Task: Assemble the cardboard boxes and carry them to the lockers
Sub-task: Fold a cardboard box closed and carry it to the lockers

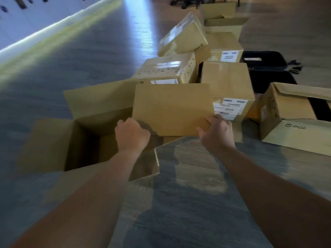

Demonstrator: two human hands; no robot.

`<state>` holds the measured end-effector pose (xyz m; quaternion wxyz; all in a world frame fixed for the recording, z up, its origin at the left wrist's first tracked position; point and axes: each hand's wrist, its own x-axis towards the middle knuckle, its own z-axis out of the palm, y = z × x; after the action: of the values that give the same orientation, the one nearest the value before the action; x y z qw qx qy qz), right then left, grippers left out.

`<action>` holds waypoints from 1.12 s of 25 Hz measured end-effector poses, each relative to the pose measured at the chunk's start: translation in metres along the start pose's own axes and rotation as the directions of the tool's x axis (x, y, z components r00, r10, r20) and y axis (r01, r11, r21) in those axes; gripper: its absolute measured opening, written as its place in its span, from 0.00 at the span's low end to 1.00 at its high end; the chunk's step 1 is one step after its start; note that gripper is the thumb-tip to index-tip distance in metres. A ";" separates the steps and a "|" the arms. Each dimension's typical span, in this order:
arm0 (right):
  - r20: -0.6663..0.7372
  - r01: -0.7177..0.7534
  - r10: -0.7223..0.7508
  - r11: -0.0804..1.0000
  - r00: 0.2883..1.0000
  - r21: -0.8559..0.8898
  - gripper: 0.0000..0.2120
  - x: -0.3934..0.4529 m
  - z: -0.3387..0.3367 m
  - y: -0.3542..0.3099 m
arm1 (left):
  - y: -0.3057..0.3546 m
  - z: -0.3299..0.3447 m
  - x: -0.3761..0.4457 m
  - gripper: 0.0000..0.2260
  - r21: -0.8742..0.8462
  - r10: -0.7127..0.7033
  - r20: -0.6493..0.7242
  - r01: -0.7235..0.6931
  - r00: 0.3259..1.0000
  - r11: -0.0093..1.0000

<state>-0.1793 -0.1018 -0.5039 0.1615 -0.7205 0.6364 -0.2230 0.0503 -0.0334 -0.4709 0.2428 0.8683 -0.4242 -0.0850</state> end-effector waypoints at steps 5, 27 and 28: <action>0.214 0.156 -0.140 0.986 0.967 -0.060 0.20 -0.010 0.047 -0.084 | -0.100 -0.035 0.012 0.11 0.090 -0.122 -0.001 0.122 0.992 0.988; 0.536 0.310 -0.065 0.870 0.842 -0.382 0.31 -0.040 0.092 -0.094 | -0.210 -0.040 0.003 0.27 0.269 -0.154 0.099 0.122 0.983 0.955; 0.509 0.297 -0.079 0.883 0.857 -0.363 0.28 -0.037 0.087 -0.087 | -0.208 -0.038 0.004 0.28 0.264 -0.168 0.085 0.141 0.982 0.954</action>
<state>-0.0632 -0.0581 -0.5374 0.1283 -0.8306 0.5338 0.0934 0.2110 0.0856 -0.5404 0.0978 0.9172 -0.3747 -0.0941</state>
